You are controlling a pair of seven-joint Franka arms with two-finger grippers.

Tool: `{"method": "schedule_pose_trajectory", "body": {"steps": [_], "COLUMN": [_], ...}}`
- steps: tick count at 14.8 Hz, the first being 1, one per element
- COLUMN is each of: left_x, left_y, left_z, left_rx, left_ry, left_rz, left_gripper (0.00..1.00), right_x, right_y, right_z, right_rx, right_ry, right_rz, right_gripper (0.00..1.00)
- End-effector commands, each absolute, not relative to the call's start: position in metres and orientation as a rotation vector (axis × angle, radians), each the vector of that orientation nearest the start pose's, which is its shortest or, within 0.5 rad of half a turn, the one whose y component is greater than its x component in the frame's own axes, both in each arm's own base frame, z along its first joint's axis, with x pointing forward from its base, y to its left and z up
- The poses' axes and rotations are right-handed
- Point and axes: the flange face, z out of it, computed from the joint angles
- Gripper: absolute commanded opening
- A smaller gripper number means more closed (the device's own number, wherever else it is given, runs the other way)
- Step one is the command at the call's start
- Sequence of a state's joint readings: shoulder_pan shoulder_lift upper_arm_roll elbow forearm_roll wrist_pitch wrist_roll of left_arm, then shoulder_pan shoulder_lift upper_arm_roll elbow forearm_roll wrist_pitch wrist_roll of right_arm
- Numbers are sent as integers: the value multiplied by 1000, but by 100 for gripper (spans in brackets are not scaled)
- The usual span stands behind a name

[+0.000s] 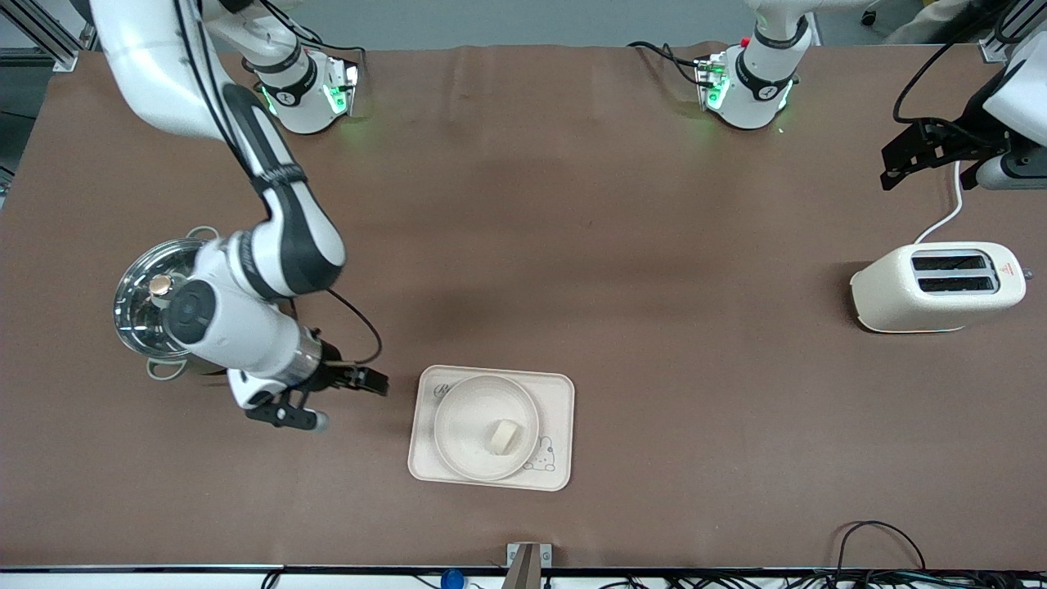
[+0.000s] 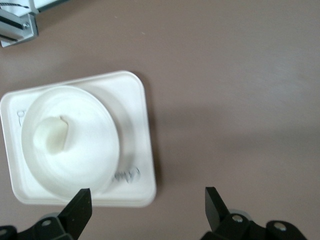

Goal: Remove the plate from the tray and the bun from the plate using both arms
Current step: 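Lower the right gripper and grasp the white plate's rim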

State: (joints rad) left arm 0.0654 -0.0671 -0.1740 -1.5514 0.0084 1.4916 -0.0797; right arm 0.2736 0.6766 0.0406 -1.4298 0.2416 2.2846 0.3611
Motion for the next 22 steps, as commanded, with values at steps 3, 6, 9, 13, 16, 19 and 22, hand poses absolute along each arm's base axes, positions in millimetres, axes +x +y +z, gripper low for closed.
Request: {"method": "schedule_pose_trajectory", "body": {"steps": [3, 6, 9, 13, 16, 19, 22], "left_x": [526, 527, 526, 527, 527, 527, 527], "left_y": [-57, -58, -58, -56, -56, -55, -54], "left_z": [664, 664, 665, 665, 665, 665, 665], "left_rx": [-3134, -3136, -3136, -3136, -3137, -3136, -3133], "left_ry": [53, 55, 55, 53, 53, 51, 48], "left_rz": [-21, -21, -26, -26, -26, -26, -26], "left_gripper": [100, 100, 100, 100, 100, 100, 100], "right_x": [720, 727, 728, 728, 728, 726, 728], "right_y": [299, 307, 308, 306, 306, 311, 308], "right_z": [253, 231, 212, 195, 194, 193, 200], "right_rx": [-2847, -2851, -2848, -2851, -2852, -2849, -2823], "right_ry": [244, 239, 237, 238, 232, 228, 248], "right_rz": [-230, -241, -269, -282, -283, -287, -312], "right_gripper": [99, 90, 73, 46, 34, 0, 0]}}
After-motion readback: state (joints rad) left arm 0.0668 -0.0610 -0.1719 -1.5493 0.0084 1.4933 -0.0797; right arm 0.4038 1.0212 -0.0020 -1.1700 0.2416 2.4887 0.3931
